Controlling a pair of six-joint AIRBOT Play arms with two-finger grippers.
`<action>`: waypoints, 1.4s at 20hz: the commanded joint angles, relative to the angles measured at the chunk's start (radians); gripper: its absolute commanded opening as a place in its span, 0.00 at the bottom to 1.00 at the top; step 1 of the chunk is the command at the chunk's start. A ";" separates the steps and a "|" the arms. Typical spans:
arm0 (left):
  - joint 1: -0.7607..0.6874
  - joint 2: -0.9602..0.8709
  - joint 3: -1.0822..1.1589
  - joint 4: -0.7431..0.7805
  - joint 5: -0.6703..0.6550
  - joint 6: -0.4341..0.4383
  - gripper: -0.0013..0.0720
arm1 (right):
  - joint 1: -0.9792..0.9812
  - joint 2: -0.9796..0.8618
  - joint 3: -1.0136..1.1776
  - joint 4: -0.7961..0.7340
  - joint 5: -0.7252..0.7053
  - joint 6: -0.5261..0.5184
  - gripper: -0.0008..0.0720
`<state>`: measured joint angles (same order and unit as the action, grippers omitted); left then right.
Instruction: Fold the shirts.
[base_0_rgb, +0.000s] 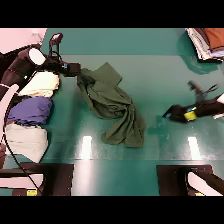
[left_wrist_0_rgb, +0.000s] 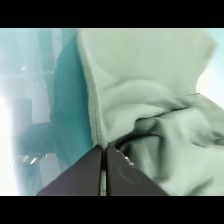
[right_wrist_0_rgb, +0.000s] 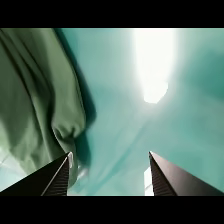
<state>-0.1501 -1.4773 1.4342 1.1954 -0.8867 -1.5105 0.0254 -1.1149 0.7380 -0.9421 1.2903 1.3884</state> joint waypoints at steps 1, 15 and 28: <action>0.001 0.007 0.008 0.013 -0.005 0.000 0.05 | 0.099 -0.124 -0.147 0.187 -0.146 -0.068 0.77; 0.001 0.208 0.118 0.150 -0.041 0.000 0.05 | 0.237 -0.089 0.330 -0.019 -0.176 -0.041 0.03; 0.001 0.722 0.597 0.179 -0.043 0.000 0.05 | -0.121 0.377 0.990 -0.039 -0.051 -0.038 0.03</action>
<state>-0.1493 -0.8257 1.9564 1.3735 -0.9287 -1.5101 -0.0299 -0.7864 1.6089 -0.9730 1.1889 1.3468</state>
